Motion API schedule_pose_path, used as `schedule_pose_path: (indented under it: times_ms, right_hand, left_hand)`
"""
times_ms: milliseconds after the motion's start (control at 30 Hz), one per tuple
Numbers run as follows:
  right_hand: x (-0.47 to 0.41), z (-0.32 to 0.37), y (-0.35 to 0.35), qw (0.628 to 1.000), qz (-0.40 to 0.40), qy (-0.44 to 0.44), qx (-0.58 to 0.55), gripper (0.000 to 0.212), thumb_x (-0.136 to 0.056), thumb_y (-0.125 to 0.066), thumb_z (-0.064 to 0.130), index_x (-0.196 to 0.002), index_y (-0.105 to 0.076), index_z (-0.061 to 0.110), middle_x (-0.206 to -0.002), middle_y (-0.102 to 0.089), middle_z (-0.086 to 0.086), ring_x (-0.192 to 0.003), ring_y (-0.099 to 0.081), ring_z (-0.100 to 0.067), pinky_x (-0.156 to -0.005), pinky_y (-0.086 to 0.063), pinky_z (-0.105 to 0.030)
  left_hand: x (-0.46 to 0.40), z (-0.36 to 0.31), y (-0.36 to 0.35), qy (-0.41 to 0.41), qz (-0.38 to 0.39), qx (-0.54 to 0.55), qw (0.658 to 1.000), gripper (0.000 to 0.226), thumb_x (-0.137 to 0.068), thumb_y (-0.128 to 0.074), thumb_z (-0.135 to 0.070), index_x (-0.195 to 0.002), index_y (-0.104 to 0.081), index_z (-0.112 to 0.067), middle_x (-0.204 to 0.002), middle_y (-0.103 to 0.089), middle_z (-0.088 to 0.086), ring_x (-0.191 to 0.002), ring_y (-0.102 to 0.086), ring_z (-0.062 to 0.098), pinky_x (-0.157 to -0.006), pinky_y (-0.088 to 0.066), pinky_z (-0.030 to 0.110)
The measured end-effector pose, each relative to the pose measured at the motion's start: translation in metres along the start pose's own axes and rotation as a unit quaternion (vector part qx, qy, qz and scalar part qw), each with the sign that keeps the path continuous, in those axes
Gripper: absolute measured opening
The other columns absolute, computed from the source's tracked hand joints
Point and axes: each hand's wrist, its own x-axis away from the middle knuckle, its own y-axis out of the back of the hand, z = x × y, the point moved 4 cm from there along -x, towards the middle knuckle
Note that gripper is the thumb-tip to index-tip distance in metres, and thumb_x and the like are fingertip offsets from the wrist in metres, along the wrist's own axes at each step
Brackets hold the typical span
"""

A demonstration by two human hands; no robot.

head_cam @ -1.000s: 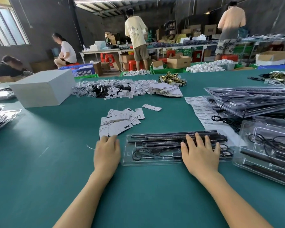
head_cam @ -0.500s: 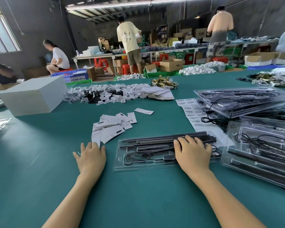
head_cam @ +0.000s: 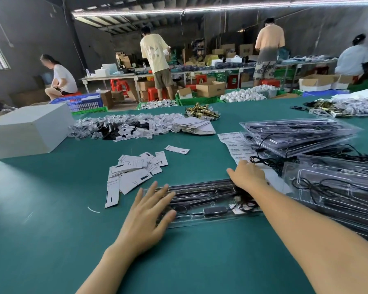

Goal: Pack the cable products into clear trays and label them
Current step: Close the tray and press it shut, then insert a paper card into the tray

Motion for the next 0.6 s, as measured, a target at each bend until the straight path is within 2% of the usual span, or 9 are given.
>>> schedule_pose_path:
  times_ms: [67,133,200,300,367,433,500,567,600]
  right_hand:
    - [-0.005,0.0,-0.003,1.0,-0.011,-0.015,-0.001,0.069,-0.089,-0.051,0.056,-0.132,-0.041,0.003,-0.125,-0.057,-0.014,-0.111,-0.056,-0.032,-0.083,-0.048,-0.035]
    - [-0.008,0.001,-0.001,0.999,-0.031,-0.014,-0.014,0.059,-0.086,-0.056,0.057,-0.115,-0.05,0.006,-0.1,-0.064,-0.008,-0.094,-0.062,-0.028,-0.062,-0.045,-0.028]
    - [-0.006,0.006,0.001,0.999,-0.049,0.007,0.015,0.042,-0.089,-0.057,0.053,-0.093,-0.054,0.011,-0.077,-0.059,-0.001,-0.075,-0.058,-0.023,-0.049,-0.035,-0.025]
    - [0.001,0.018,0.001,0.988,-0.111,0.063,0.082,0.014,-0.094,-0.052,0.023,-0.089,-0.059,0.013,-0.083,-0.064,-0.003,-0.069,-0.05,-0.022,-0.051,-0.034,-0.026]
    - [0.003,0.025,0.0,0.978,-0.134,0.101,0.124,0.016,-0.092,-0.047,0.008,-0.078,-0.053,0.014,-0.08,-0.062,-0.003,-0.067,-0.047,-0.022,-0.05,-0.032,-0.027]
    - [0.004,0.029,0.0,0.975,-0.13,0.124,0.132,0.024,-0.092,-0.051,0.01,-0.07,-0.046,0.014,-0.07,-0.052,0.0,-0.068,-0.047,-0.022,-0.054,-0.034,-0.029]
    - [0.001,0.027,-0.001,0.982,-0.118,0.118,0.092,0.018,-0.095,-0.055,0.03,-0.089,-0.058,0.014,-0.086,-0.056,-0.002,-0.083,-0.053,-0.023,-0.066,-0.041,-0.031]
    - [-0.004,0.016,-0.004,0.995,-0.057,0.057,0.058,0.051,-0.089,-0.052,0.058,-0.118,-0.056,0.017,-0.121,-0.056,-0.007,-0.111,-0.05,-0.027,-0.089,-0.041,-0.038]
    - [-0.007,0.01,-0.006,0.998,-0.021,0.039,0.036,0.061,-0.085,-0.051,0.066,-0.123,-0.052,0.018,-0.125,-0.055,-0.006,-0.116,-0.049,-0.028,-0.093,-0.038,-0.041]
  left_hand:
    - [0.0,0.003,-0.009,0.005,0.062,0.008,0.998,0.059,-0.096,-0.017,-0.062,-0.145,-0.035,-0.036,-0.153,-0.022,-0.019,-0.146,0.003,0.002,-0.12,0.003,0.035]
    - [0.0,0.008,-0.014,0.017,0.096,0.009,0.995,0.061,-0.093,-0.013,-0.062,-0.146,-0.032,-0.039,-0.153,-0.016,-0.023,-0.144,0.008,-0.002,-0.119,0.009,0.03]
    - [0.0,0.011,-0.016,0.023,0.104,0.009,0.994,0.062,-0.092,-0.012,-0.062,-0.145,-0.033,-0.04,-0.153,-0.016,-0.024,-0.144,0.005,-0.002,-0.118,0.01,0.028]
    - [-0.001,0.012,-0.017,0.031,0.107,0.016,0.994,0.062,-0.092,-0.011,-0.06,-0.145,-0.034,-0.04,-0.152,-0.017,-0.026,-0.144,-0.001,-0.002,-0.118,0.008,0.027]
    - [-0.001,0.012,-0.016,0.036,0.111,0.017,0.993,0.061,-0.092,-0.01,-0.059,-0.145,-0.034,-0.04,-0.151,-0.016,-0.028,-0.144,-0.002,-0.003,-0.117,0.008,0.025]
    - [-0.002,0.011,-0.016,0.038,0.111,0.02,0.993,0.059,-0.092,-0.011,-0.057,-0.144,-0.034,-0.04,-0.15,-0.016,-0.029,-0.144,-0.003,-0.003,-0.117,0.008,0.024]
    - [-0.002,0.01,-0.015,0.038,0.112,0.019,0.993,0.058,-0.093,-0.012,-0.056,-0.144,-0.034,-0.041,-0.151,-0.017,-0.029,-0.144,-0.003,-0.003,-0.117,0.009,0.024]
    - [-0.002,0.01,-0.014,0.038,0.112,0.013,0.993,0.058,-0.093,-0.012,-0.056,-0.144,-0.034,-0.041,-0.151,-0.017,-0.029,-0.145,-0.004,-0.002,-0.117,0.008,0.024]
    - [-0.002,0.011,-0.014,0.038,0.112,0.012,0.993,0.058,-0.093,-0.012,-0.056,-0.144,-0.035,-0.041,-0.151,-0.017,-0.029,-0.145,-0.004,-0.002,-0.117,0.008,0.024]
